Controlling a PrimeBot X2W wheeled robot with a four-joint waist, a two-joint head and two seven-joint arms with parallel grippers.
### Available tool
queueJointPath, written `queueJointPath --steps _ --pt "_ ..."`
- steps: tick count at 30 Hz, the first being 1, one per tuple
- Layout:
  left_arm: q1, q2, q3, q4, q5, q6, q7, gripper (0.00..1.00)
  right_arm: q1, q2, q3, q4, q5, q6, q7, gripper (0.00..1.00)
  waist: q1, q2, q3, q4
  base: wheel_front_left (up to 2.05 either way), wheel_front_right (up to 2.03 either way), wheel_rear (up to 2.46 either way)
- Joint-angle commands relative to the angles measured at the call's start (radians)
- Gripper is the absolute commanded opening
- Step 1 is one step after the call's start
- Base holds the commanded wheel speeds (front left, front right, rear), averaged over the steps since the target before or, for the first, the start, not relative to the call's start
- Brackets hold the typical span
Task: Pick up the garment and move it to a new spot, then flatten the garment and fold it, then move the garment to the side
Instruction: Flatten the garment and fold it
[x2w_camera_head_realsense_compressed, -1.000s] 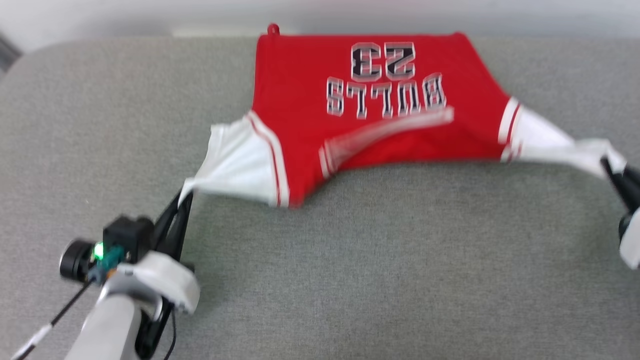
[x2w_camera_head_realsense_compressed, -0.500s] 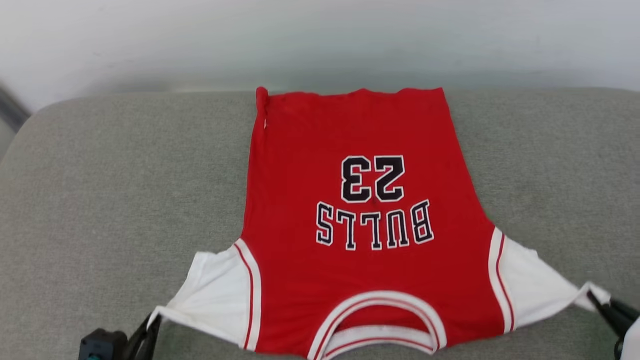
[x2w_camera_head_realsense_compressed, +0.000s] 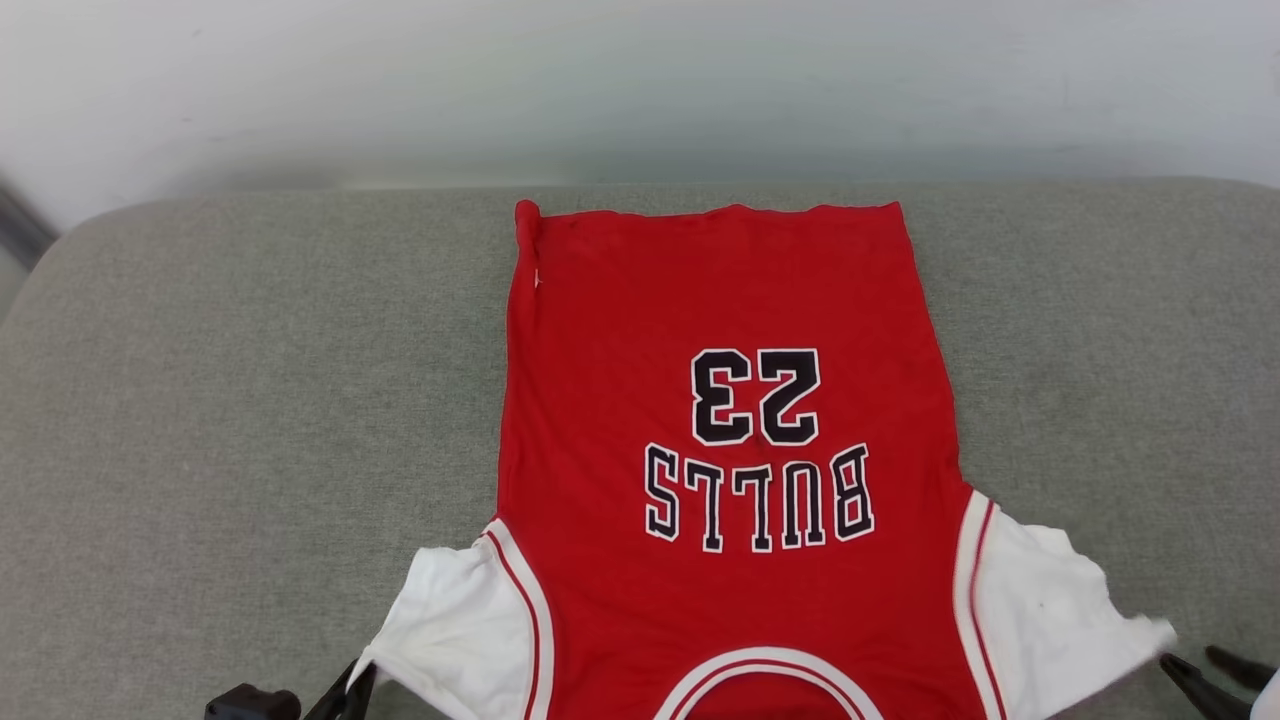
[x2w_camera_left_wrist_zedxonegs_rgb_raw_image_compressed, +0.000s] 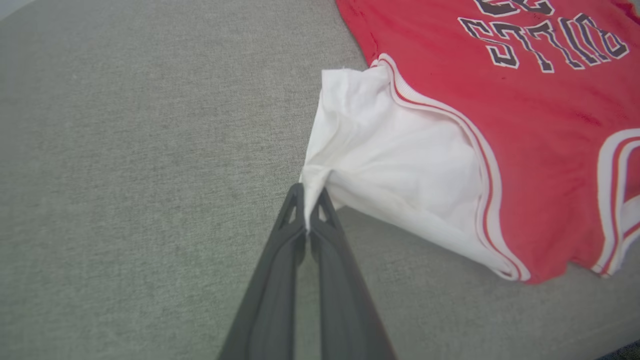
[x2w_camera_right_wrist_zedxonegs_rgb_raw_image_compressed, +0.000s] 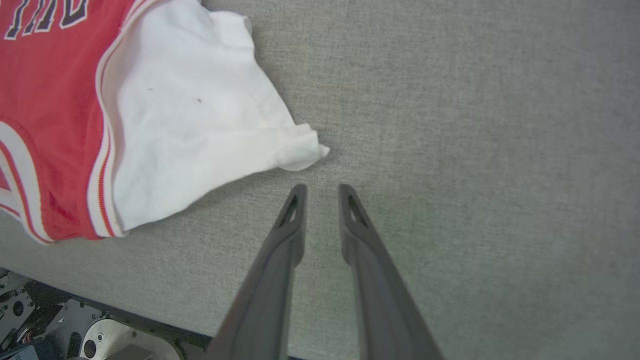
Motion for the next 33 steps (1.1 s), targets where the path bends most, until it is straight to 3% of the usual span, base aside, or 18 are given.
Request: queueJointPath --steps 1,8,15,23,27,33 --pt "-0.01 -0.003 -0.001 -0.018 -0.002 0.003 0.0 0.0 -0.021 0.004 -0.014 -0.014 -0.013 -0.001 0.027 1.0 0.0002 -0.0001 0.006 0.003 0.0 0.0 0.0" --pt "0.011 0.002 -0.03 -0.15 0.01 0.009 0.043 0.0 -0.132 0.032 -0.111 -0.12 -0.017 -0.001 0.161 1.0 0.0002 -0.0001 0.067 0.033 0.0 0.0 0.0" --pt "-0.011 0.007 -0.072 -0.351 0.033 0.01 0.095 0.0 -0.4 0.08 -0.177 -0.195 -0.063 -0.001 0.437 1.0 0.0002 -0.0001 0.223 0.11 0.0 0.0 0.0" --pt "-0.092 -0.041 -0.157 -0.452 0.047 -0.018 0.129 0.0 -0.79 0.125 -0.231 -0.054 -0.209 -0.001 0.696 1.0 0.0002 -0.0001 0.384 0.261 0.0 0.0 0.0" --pt "-0.126 -0.063 -0.189 -0.467 0.055 -0.03 0.13 0.0 -0.916 0.131 -0.244 0.016 -0.271 -0.001 0.764 1.0 0.0002 -0.0001 0.428 0.314 0.0 0.0 0.0" --pt "-0.168 -0.09 -0.223 -0.477 0.064 -0.04 0.115 0.0 -1.098 0.081 -0.226 0.122 -0.397 -0.001 0.859 1.0 0.0002 -0.0001 0.5 0.396 0.0 0.0 0.0"
